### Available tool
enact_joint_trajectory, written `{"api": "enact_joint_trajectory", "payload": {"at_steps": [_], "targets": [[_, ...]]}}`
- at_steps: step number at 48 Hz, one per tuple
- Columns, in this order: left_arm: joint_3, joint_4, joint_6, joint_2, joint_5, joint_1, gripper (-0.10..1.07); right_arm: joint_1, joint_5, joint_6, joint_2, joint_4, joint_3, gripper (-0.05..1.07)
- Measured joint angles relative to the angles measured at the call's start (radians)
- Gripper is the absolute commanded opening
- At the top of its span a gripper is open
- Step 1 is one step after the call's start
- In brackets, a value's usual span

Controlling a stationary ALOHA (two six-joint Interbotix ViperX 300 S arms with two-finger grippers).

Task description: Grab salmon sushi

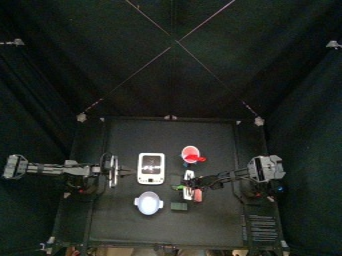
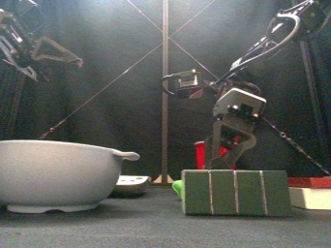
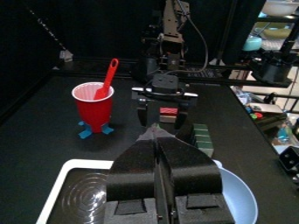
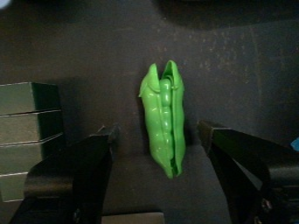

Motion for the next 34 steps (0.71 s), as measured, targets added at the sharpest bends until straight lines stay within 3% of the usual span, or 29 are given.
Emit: {"api": "enact_joint_trajectory", "payload": {"at_steps": [9, 22, 34], "targets": [[0.002, -0.002, 0.000, 0.000, 0.000, 0.000, 0.32, 0.002, 0.002, 0.011, -0.043, 0.043, 0.000, 1.00], [0.000, -0.002, 0.000, 0.000, 0.000, 0.000, 0.32, 0.008, 0.002, 0.011, -0.141, 0.239, -0.008, 1.00], [0.000, -0.002, 0.000, 0.000, 0.000, 0.002, 0.32, 0.005, 0.061, 0.011, -0.169, 0.433, -0.008, 1.00]]}}
